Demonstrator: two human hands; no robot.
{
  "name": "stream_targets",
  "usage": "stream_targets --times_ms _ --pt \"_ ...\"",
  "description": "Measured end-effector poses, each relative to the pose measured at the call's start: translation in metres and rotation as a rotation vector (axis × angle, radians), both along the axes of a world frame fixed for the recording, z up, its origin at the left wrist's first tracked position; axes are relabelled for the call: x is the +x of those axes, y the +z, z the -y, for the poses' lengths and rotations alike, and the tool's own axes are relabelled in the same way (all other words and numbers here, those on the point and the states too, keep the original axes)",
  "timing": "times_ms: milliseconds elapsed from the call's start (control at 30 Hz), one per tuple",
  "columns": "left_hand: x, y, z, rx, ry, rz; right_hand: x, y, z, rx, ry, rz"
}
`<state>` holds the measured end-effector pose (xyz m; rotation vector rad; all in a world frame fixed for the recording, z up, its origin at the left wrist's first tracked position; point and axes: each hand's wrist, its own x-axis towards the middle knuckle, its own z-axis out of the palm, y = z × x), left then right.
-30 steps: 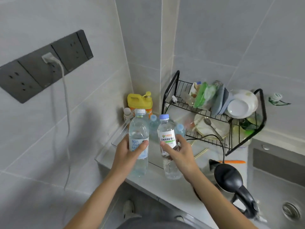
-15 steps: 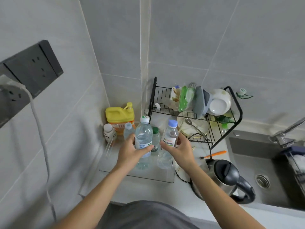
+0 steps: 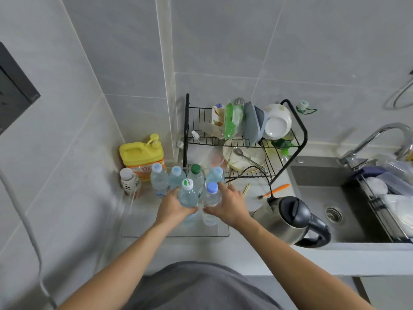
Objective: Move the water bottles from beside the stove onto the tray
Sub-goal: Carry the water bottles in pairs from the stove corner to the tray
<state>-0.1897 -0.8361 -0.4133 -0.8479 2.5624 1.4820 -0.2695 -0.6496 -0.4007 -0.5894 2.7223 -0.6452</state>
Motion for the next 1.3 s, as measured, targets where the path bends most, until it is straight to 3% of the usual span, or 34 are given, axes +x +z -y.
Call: stream_targets --times_ms 333,567,733,1000,1300 --pt "-0.004 -0.019 0.001 -0.158 -0.118 0.104 -0.009 -0.024 -0.003 0.062 0.118 -0.138" --pt "-0.012 -0.019 -0.007 -0.186 -0.123 -0.035 -0.02 -0.017 -0.005 0.04 0.105 -0.157" --pt "-0.022 0.002 0.004 -0.315 -0.232 -0.2 -0.031 0.002 -0.008 -0.157 0.123 -0.124" --pt "-0.048 0.046 0.011 -0.591 -0.587 -0.096 -0.048 0.024 0.0 0.155 0.223 -0.154" --pt "-0.049 0.046 0.008 -0.607 -0.557 -0.14 -0.059 0.028 -0.002 0.174 0.254 -0.204"
